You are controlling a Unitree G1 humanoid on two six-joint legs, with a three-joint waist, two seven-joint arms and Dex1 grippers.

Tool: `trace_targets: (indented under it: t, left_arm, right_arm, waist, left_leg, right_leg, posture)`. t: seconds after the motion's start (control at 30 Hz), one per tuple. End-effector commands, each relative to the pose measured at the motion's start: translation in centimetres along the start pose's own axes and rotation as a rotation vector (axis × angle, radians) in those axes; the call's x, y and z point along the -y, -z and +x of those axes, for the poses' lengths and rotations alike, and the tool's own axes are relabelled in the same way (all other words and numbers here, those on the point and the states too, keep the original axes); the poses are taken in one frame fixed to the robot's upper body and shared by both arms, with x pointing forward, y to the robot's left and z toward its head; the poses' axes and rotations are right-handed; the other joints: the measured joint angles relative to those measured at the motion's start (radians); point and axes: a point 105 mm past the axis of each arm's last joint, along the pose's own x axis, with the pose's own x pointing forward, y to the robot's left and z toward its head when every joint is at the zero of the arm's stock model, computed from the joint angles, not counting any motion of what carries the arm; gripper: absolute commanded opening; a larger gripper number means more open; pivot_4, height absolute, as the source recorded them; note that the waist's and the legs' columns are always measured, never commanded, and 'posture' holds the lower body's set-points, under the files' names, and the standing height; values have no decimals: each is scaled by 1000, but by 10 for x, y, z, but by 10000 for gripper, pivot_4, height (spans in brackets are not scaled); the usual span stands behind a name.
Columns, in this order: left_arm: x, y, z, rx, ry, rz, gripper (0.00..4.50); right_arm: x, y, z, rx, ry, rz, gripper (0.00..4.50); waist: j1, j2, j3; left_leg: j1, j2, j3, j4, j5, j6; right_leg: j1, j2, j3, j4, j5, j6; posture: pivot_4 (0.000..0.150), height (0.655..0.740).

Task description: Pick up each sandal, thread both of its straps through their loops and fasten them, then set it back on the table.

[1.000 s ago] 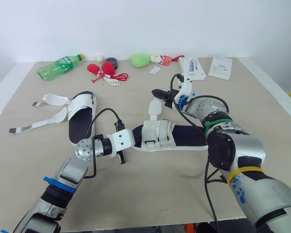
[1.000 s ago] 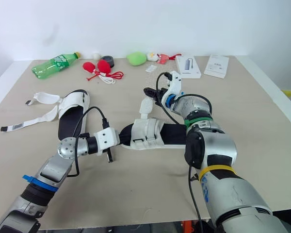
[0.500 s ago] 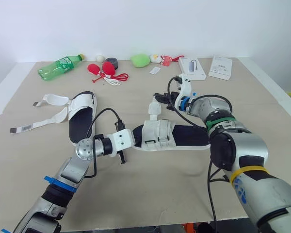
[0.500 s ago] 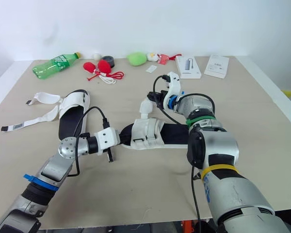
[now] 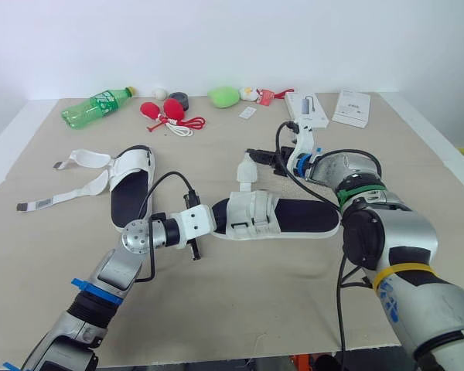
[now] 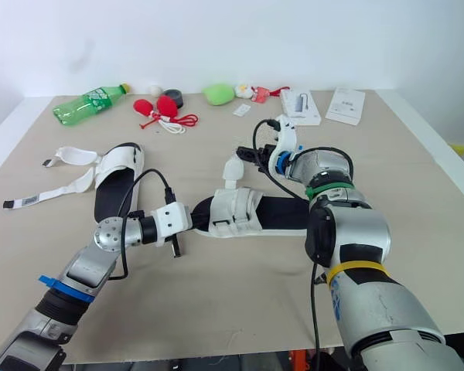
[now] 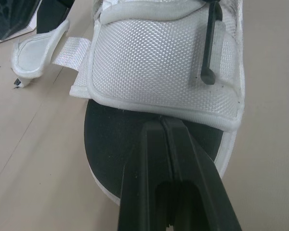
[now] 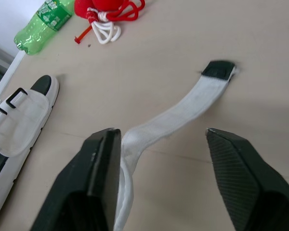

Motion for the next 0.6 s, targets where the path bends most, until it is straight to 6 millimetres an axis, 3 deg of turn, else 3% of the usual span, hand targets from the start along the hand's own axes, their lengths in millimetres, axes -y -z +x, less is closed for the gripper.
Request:
trace_targets:
  t: [0.03, 0.33, 0.6]
  left_arm:
    - [17, 18, 2, -70, 60, -34, 0]
    - [19, 19, 0, -75, 51, -37, 0]
    - [21, 19, -2, -82, 42, -41, 0]
  right_arm:
    - [-13, -11, 3, 47, -41, 60, 31025]
    - [-37, -6, 19, 45, -102, 136, 31025]
    - [-37, -8, 23, 74, -68, 109, 31025]
  waist:
    - [0, 0, 0]
    - [0, 0, 0]
    - [0, 0, 0]
  left_leg:
    - [0, 0, 0, 0, 0, 0]
    - [0, 0, 0, 0, 0, 0]
    - [0, 0, 0, 0, 0, 0]
  right_leg:
    - [0, 0, 0, 0, 0, 0]
    - [0, 0, 0, 0, 0, 0]
    - [0, 1, 0, 0, 0, 0]
  posture:
    - [1500, 7400]
    - [1500, 7400]
    - [1500, 7400]
